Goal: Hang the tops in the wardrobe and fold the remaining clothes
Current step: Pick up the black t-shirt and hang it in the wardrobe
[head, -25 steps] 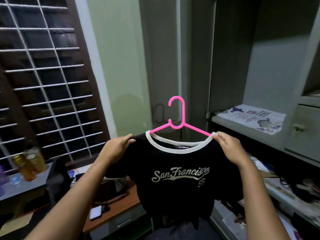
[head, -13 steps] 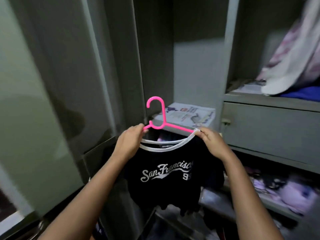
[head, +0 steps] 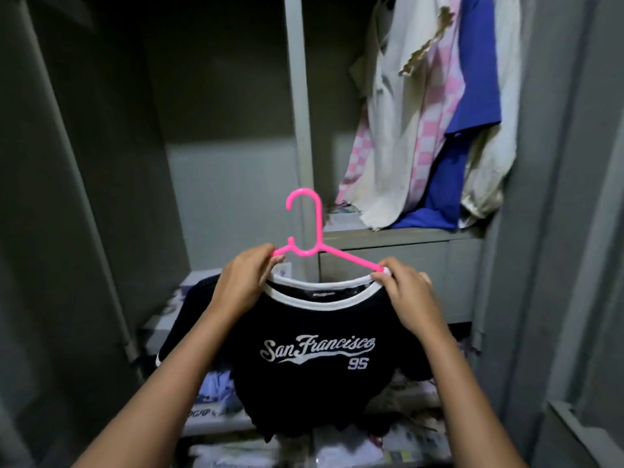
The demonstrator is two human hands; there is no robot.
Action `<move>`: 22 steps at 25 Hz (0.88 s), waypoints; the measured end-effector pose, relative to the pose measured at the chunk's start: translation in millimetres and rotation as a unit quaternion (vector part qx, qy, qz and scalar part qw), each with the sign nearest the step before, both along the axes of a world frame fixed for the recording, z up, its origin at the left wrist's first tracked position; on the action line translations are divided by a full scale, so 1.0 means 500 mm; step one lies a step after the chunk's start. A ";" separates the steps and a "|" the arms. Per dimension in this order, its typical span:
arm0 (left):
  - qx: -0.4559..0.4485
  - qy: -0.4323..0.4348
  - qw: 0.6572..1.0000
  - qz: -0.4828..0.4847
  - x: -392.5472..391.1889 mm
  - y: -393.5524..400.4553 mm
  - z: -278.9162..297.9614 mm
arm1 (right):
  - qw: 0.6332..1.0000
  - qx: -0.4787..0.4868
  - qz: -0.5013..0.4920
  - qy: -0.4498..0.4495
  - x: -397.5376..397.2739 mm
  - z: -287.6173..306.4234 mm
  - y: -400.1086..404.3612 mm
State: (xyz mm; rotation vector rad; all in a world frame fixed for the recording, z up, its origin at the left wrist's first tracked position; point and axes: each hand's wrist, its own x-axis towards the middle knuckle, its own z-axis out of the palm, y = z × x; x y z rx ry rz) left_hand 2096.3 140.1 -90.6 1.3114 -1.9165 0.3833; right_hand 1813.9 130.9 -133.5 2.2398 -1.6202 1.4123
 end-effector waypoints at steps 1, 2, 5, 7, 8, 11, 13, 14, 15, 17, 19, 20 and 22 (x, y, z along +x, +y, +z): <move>-0.015 0.008 0.999 -0.033 -0.019 -0.020 0.030 | 0.999 -0.019 -0.035 -0.001 -0.019 0.029 0.020; -0.038 0.013 0.998 -0.050 -0.040 -0.041 0.063 | 0.997 -0.041 -0.071 0.002 -0.037 0.065 0.042; -0.121 0.047 0.990 -0.050 -0.087 -0.088 0.164 | 0.976 -0.089 -0.194 0.047 -0.086 0.199 0.120; -0.153 0.105 0.981 -0.059 -0.102 -0.112 0.217 | 0.953 -0.094 -0.280 0.070 -0.110 0.287 0.169; -0.160 0.125 0.977 -0.063 -0.107 -0.123 0.239 | 0.940 -0.097 -0.317 0.077 -0.120 0.326 0.184; -0.162 0.138 0.975 -0.065 -0.125 -0.152 0.294 | 0.908 -0.104 -0.396 0.081 -0.138 0.424 0.191; -0.160 0.135 0.975 -0.069 -0.136 -0.181 0.328 | 0.895 -0.111 -0.424 0.081 -0.134 0.482 0.157; -0.162 0.127 0.976 -0.067 -0.141 -0.200 0.342 | 0.890 -0.117 -0.432 0.081 -0.128 0.506 0.131; -0.169 0.115 0.977 -0.064 -0.145 -0.223 0.359 | 0.886 -0.126 -0.439 0.081 -0.120 0.534 0.097; -0.185 0.087 0.978 -0.050 -0.152 -0.265 0.392 | 0.875 -0.143 -0.456 0.072 -0.099 0.590 0.027; -0.198 0.060 0.978 -0.035 -0.158 -0.303 0.427 | 0.866 -0.165 -0.468 0.065 -0.072 0.659 -0.044; -0.211 0.044 0.976 -0.023 -0.164 -0.324 0.447 | 0.861 -0.179 -0.472 0.066 -0.057 0.701 -0.083; -0.240 0.006 0.971 0.013 -0.175 -0.361 0.490 | 0.853 -0.200 -0.476 0.074 -0.025 0.780 -0.148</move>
